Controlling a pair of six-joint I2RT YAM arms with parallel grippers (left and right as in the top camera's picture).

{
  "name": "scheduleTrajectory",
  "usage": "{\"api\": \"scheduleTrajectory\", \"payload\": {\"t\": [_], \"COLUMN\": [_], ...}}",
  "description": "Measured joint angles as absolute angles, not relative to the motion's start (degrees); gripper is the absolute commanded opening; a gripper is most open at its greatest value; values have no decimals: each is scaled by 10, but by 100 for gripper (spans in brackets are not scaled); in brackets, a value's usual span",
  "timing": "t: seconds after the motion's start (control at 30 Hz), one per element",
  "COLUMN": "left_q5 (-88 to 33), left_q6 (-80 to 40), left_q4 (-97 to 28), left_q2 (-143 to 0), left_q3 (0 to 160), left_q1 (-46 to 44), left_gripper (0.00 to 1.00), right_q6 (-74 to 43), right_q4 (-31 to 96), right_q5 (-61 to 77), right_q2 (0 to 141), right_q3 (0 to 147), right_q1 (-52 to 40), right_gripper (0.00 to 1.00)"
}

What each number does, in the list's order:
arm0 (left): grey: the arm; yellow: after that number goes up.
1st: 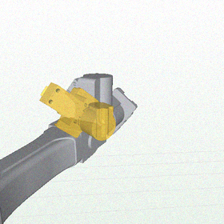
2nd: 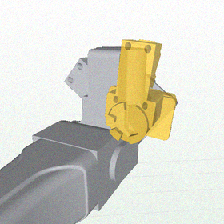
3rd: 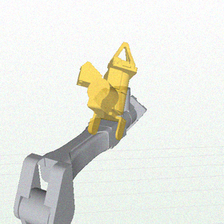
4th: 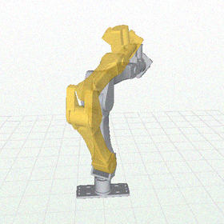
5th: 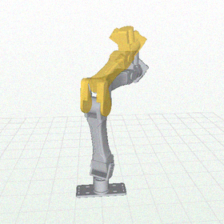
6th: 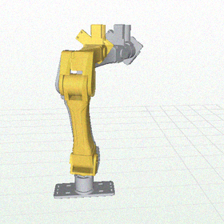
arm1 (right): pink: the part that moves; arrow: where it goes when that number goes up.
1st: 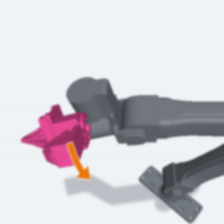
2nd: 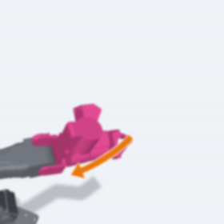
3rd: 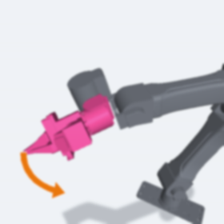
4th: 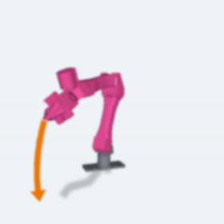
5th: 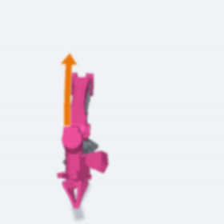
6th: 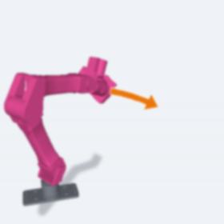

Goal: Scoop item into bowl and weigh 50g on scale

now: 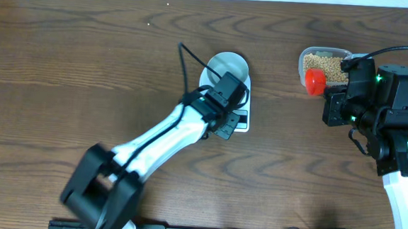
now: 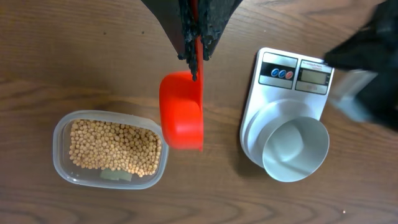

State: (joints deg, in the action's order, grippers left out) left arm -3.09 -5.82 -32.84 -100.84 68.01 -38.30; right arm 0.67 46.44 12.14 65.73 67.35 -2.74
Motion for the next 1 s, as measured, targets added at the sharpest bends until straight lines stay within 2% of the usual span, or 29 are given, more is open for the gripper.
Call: {"api": "scheduleTrajectory", "payload": {"t": [0.27, 1.0], "left_q5": [2, 19], "left_q6": [-60, -60], "left_q4": [-252, -229], "left_q2": [-1062, -1074], "left_q3": [680, 680], "left_q1": [-383, -383], "left_gripper": [7, 7], "right_q6": [7, 7], "right_q4": [460, 460], "right_q5": [122, 123], "right_q2": [657, 657], "right_q3": [674, 674], "right_q1": [-27, -27], "right_gripper": [1, 1]}}
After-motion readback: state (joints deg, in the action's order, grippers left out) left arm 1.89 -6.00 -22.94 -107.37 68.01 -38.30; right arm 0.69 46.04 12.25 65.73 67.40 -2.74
